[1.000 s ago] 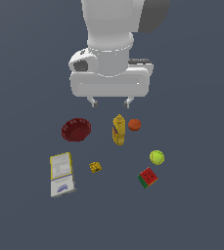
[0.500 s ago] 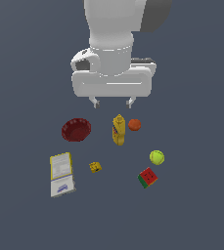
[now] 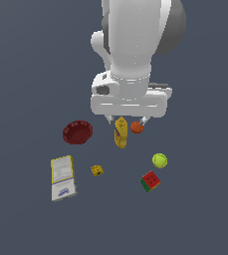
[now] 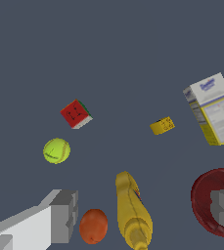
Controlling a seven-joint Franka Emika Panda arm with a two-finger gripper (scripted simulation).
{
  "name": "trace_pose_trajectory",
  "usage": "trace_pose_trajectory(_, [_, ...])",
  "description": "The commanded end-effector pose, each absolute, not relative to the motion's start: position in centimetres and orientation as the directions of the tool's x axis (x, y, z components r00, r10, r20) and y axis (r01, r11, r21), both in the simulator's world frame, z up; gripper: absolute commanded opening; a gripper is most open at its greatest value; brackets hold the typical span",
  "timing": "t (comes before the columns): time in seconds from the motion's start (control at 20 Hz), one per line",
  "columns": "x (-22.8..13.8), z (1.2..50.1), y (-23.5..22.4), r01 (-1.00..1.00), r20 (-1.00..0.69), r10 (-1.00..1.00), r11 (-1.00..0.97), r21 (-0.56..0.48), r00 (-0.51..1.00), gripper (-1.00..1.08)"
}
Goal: Pick up a designated object from a clutter of objects.
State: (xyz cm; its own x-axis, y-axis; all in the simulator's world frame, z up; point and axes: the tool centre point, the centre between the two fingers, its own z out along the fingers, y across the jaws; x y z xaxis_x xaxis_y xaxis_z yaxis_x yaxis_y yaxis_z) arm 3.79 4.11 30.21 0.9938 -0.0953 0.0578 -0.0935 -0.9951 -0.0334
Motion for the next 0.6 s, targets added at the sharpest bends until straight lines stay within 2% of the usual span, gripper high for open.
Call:
trace_pose_trajectory(0.0, [4.4, 28.3, 5.8, -0.114, 0.050, -0.115, -0.993, -0.033, 0.992, 1.00])
trace_pose_trajectory(0.55, [5.9, 17.4, 15.2, -0.224, 0.017, -0.225, -0.974, -0.018, 0.974, 1.00])
